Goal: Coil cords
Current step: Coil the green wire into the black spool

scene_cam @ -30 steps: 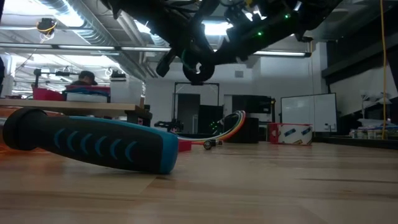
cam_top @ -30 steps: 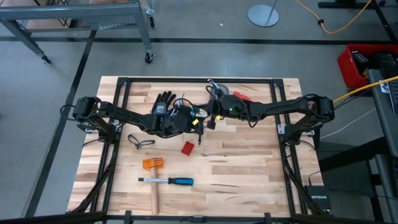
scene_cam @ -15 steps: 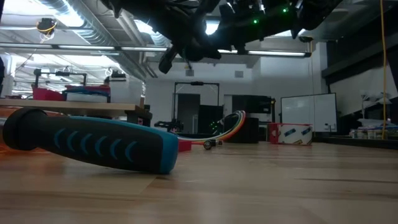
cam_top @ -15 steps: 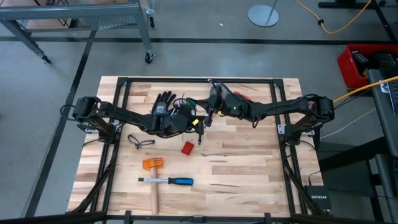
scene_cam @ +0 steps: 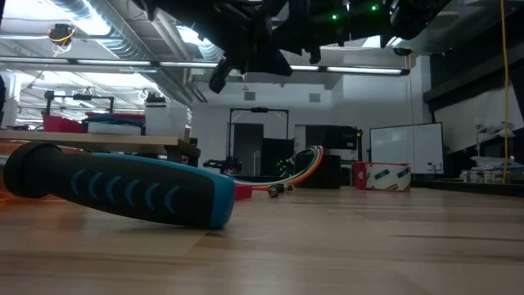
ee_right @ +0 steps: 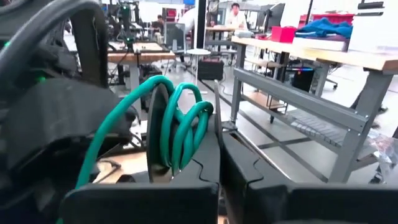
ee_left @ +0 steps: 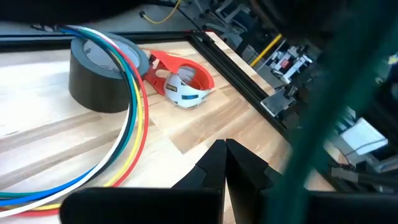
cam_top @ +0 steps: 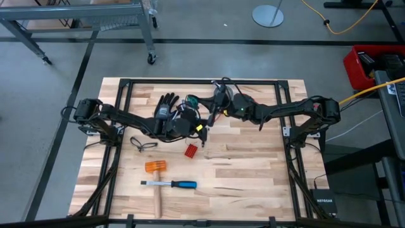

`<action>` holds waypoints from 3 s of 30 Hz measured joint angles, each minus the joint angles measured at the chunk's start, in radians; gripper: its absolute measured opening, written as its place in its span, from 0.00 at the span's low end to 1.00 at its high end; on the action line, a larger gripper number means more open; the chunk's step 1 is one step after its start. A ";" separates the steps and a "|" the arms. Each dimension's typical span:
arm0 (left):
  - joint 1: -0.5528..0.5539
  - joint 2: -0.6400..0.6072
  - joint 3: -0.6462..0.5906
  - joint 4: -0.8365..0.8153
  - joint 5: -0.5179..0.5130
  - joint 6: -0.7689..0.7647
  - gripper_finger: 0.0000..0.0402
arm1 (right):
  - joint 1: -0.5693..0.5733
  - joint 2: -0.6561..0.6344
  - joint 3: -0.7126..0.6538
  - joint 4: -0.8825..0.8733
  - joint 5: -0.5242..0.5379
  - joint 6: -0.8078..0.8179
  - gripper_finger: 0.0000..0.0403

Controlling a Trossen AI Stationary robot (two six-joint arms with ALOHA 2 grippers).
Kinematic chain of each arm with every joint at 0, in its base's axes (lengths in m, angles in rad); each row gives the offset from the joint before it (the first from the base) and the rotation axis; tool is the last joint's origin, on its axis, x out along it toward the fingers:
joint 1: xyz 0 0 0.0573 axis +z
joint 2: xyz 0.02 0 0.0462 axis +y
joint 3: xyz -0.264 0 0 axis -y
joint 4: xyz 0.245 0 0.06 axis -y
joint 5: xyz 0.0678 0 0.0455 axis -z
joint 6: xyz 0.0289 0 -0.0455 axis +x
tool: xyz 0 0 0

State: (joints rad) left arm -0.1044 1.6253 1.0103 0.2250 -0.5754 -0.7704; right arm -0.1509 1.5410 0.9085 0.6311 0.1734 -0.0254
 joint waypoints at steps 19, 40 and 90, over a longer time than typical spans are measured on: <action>-0.024 0.002 0.000 -0.031 -0.042 0.041 0.00 | 0.000 0.000 0.000 0.048 -0.096 0.051 0.00; -0.025 0.002 -0.001 -0.209 -0.030 -0.057 0.00 | -0.031 0.000 0.000 0.210 -0.247 0.129 0.00; -0.278 0.000 -0.209 -0.570 -0.628 -0.653 0.00 | -0.320 -0.517 0.000 -0.612 -0.668 0.040 0.00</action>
State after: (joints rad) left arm -0.3819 1.6249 0.8013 -0.3448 -1.2035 -1.4237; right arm -0.4713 1.0238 0.9089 0.0187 -0.4949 0.0145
